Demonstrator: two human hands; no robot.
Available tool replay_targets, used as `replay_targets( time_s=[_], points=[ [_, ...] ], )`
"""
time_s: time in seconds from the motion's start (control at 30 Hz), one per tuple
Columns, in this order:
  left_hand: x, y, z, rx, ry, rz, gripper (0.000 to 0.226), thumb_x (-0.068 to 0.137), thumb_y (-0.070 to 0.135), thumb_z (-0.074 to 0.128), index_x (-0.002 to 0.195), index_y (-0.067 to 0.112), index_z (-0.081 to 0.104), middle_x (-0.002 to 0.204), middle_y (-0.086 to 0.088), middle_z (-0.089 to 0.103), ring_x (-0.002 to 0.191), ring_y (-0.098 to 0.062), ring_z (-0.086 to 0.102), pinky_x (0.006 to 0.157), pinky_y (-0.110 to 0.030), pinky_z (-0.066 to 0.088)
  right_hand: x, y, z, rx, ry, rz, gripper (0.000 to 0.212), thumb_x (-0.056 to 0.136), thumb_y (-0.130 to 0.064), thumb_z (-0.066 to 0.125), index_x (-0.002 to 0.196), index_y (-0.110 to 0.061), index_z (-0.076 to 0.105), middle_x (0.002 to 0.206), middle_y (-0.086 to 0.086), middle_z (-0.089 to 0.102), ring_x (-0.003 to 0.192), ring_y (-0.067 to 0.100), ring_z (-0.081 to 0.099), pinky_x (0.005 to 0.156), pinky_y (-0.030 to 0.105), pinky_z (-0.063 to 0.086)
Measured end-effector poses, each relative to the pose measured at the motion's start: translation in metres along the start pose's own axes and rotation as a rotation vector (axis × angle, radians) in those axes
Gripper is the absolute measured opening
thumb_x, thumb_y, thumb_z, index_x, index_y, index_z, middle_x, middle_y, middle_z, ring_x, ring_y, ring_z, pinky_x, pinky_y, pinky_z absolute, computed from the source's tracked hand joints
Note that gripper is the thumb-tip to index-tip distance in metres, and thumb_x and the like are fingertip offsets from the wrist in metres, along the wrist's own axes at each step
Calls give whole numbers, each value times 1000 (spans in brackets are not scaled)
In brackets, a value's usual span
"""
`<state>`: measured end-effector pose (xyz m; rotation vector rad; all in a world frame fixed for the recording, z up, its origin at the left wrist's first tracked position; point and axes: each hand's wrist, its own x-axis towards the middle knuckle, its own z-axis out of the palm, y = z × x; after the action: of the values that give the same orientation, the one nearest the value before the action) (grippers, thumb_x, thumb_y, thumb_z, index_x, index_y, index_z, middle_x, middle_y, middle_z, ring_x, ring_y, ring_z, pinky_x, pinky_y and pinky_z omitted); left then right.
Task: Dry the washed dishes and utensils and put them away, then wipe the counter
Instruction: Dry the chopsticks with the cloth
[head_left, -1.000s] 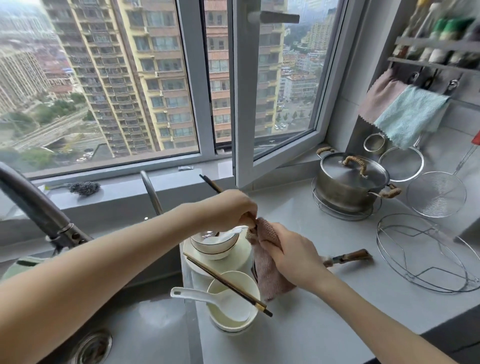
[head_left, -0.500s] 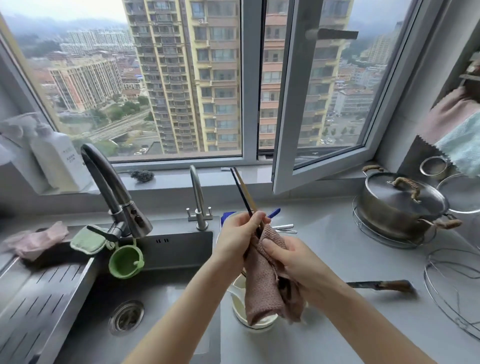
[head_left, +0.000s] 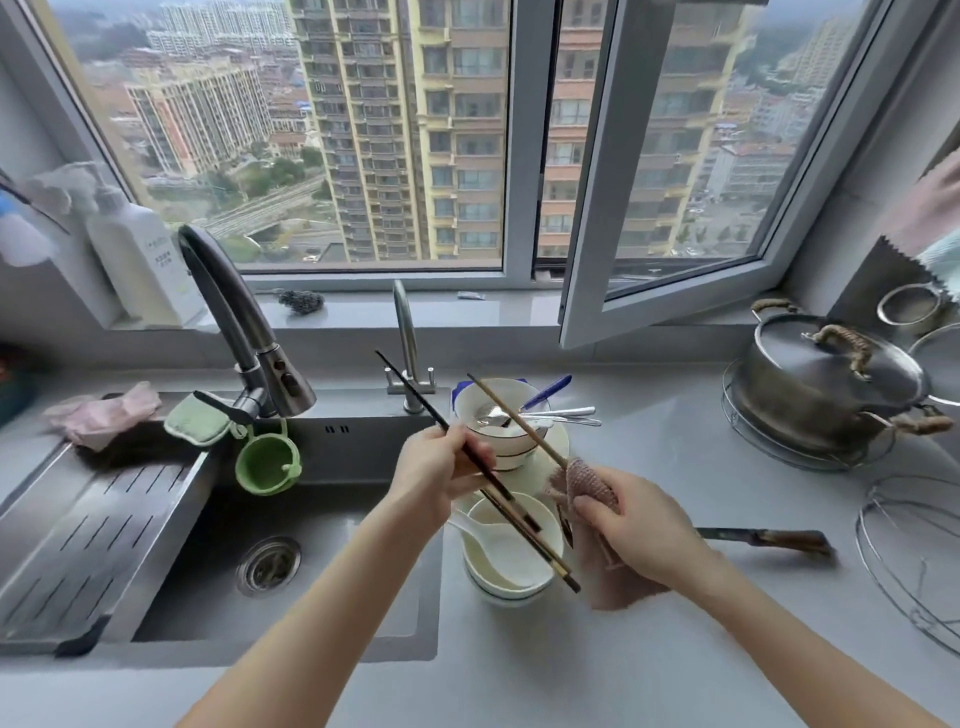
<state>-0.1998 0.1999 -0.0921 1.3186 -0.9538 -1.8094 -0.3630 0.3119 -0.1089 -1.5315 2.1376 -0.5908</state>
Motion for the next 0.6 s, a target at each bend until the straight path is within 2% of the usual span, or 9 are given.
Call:
replay_targets(
  time_s=[0.03, 0.1, 0.2, 0.27, 0.37, 0.47, 0.6],
  points=[
    [4, -4, -5, -5, 48, 12, 28, 100, 15, 39, 76, 5, 49, 62, -10, 52, 55, -23, 54, 61, -39, 56, 0, 5, 1, -163, 7, 21, 21, 94, -32, 52, 112, -26, 60, 101, -4, 69, 99, 22, 61, 76, 32, 43],
    [12, -14, -16, 112, 140, 65, 26, 100, 15, 38, 77, 6, 45, 59, -7, 44, 50, -20, 45, 55, -36, 55, 5, 13, 8, -374, -1, 27, 24, 97, -37, 45, 115, -24, 54, 109, 0, 67, 105, 27, 59, 76, 33, 41],
    [22, -36, -24, 495, 251, 162, 26, 96, 18, 43, 73, 6, 47, 59, -5, 42, 52, -20, 41, 49, -29, 41, 18, 17, 28, -531, -28, -13, 17, 99, -33, 39, 107, -19, 47, 115, 3, 63, 105, 29, 60, 73, 34, 41],
    [31, -52, -18, 591, 235, 111, 31, 91, 14, 49, 61, 9, 42, 52, -3, 38, 45, -19, 36, 43, -22, 33, 26, 16, 43, -579, -51, 1, 19, 100, -27, 38, 112, -16, 48, 117, 5, 62, 106, 29, 62, 70, 33, 40],
    [45, -76, 3, 386, 195, -114, 30, 84, 1, 46, 60, 12, 33, 51, -1, 29, 39, -12, 25, 39, -14, 20, 32, 11, 63, -620, -86, -4, 21, 99, -20, 39, 117, -13, 47, 118, 6, 61, 106, 27, 63, 69, 31, 40],
    [56, -94, 21, 268, 232, -208, 24, 83, -4, 41, 63, 9, 35, 54, -3, 32, 42, -12, 26, 38, -14, 21, 39, 8, 74, -635, -135, 15, 26, 95, -14, 40, 121, -10, 45, 123, 8, 58, 112, 28, 60, 83, 34, 47],
    [67, -109, 31, 182, 324, -278, 23, 82, -5, 43, 63, 7, 37, 57, -5, 37, 43, -13, 30, 39, -16, 26, 44, 7, 80, -671, -218, 15, 41, 95, -17, 44, 134, -5, 36, 133, 11, 52, 122, 29, 51, 92, 37, 44]
  ],
)
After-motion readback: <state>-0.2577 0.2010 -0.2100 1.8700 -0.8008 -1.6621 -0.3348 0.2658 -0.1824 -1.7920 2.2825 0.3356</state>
